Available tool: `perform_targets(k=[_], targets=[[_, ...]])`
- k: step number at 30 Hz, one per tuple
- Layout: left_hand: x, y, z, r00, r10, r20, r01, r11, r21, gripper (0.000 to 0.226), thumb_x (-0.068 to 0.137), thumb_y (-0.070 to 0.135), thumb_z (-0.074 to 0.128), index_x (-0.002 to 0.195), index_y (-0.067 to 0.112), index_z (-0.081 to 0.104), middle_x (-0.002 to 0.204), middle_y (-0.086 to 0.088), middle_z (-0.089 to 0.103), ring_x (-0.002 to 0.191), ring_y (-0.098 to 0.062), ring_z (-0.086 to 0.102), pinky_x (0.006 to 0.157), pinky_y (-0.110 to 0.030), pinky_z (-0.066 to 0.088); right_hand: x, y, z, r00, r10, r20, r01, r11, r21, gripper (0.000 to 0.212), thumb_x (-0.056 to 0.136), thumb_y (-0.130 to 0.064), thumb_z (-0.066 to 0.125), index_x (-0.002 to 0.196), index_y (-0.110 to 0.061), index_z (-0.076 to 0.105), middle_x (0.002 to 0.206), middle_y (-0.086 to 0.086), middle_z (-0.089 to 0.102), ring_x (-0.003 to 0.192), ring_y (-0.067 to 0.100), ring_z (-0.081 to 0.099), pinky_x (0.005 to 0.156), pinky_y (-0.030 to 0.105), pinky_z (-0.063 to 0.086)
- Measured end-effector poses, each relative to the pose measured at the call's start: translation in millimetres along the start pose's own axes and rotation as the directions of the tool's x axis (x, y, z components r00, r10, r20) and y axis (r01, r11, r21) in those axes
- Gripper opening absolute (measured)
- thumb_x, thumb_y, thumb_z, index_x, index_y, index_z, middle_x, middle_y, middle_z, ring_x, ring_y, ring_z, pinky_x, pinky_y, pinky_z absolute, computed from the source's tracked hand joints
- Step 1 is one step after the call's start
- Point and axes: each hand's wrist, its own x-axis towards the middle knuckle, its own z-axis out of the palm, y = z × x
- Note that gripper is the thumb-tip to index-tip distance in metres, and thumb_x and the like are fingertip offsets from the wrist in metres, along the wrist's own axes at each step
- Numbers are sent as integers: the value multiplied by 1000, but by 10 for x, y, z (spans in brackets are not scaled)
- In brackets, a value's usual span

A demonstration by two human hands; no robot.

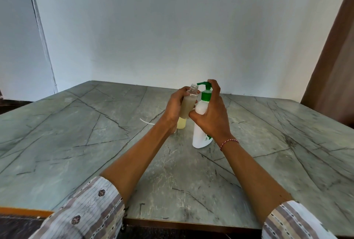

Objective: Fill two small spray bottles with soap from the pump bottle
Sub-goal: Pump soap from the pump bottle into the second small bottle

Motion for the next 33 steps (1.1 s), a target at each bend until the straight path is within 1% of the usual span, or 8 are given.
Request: perform_targets(k=[3, 6, 10, 13, 18, 24, 29, 33], targets=[[-3, 0, -1, 1000, 8, 11, -8, 1000, 17, 40, 92, 18, 33, 77, 28, 68, 76, 9, 71, 68, -9, 61, 67, -26, 48, 3, 9, -3, 1000, 16, 4, -16, 1000, 13, 110, 62, -27, 79, 143, -35, 5, 134, -3, 47, 108, 22, 54, 84, 39, 53], [-13, 4, 4, 1000, 14, 21, -14, 999, 37, 48, 93, 19, 33, 69, 34, 72, 74, 12, 71, 63, -4, 62, 65, -24, 48, -3, -9, -18, 1000, 30, -2, -30, 999, 17, 116, 62, -30, 77, 142, -42, -5, 133, -4, 49, 106, 23, 55, 82, 41, 54], [-14, 4, 3, 1000, 23, 22, -24, 999, 32, 50, 93, 18, 33, 68, 36, 72, 73, 12, 71, 64, -3, 63, 65, -24, 48, 6, -16, -17, 1000, 26, 13, -26, 1000, 10, 110, 62, -28, 79, 141, -39, 4, 133, -2, 49, 108, 23, 54, 84, 42, 53], [-7, -2, -6, 1000, 24, 12, -24, 999, 28, 45, 92, 18, 33, 72, 32, 71, 75, 11, 71, 67, -5, 63, 66, -25, 48, 12, -20, -12, 1000, 7, 23, -8, 1000, 12, 107, 62, -26, 80, 139, -38, 8, 132, -2, 49, 107, 23, 55, 84, 40, 54], [1, 5, -2, 1000, 25, 1, -25, 999, 23, 35, 93, 19, 33, 81, 28, 65, 74, 11, 71, 68, -8, 62, 63, -22, 48, 15, -10, -7, 1000, -4, 16, 4, 1000, -5, 101, 63, -26, 80, 141, -27, 14, 131, 2, 50, 105, 24, 56, 84, 39, 54], [-6, 20, 7, 1000, 18, -12, -18, 999, 32, 33, 94, 20, 32, 84, 25, 63, 82, 4, 67, 72, -12, 59, 63, -23, 46, 22, -11, 4, 1000, -14, 7, 14, 999, -30, 96, 62, -26, 78, 138, -25, 20, 126, 2, 52, 99, 24, 57, 78, 34, 53], [-6, 17, 16, 1000, 9, -6, -9, 999, 35, 34, 94, 20, 32, 83, 25, 63, 81, 4, 67, 72, -12, 58, 65, -24, 46, 4, 1, 5, 1000, -7, -4, 7, 1000, -12, 95, 64, -27, 78, 137, -30, 16, 128, 1, 51, 102, 24, 56, 81, 40, 54], [-3, 23, 27, 1000, -2, -9, 2, 999, 32, 33, 94, 20, 32, 86, 24, 63, 86, 0, 66, 74, -14, 57, 68, -27, 46, -13, 0, 13, 999, 32, -9, -32, 999, 9, 106, 66, -27, 80, 144, -32, 8, 136, 1, 46, 111, 23, 53, 86, 36, 51]])
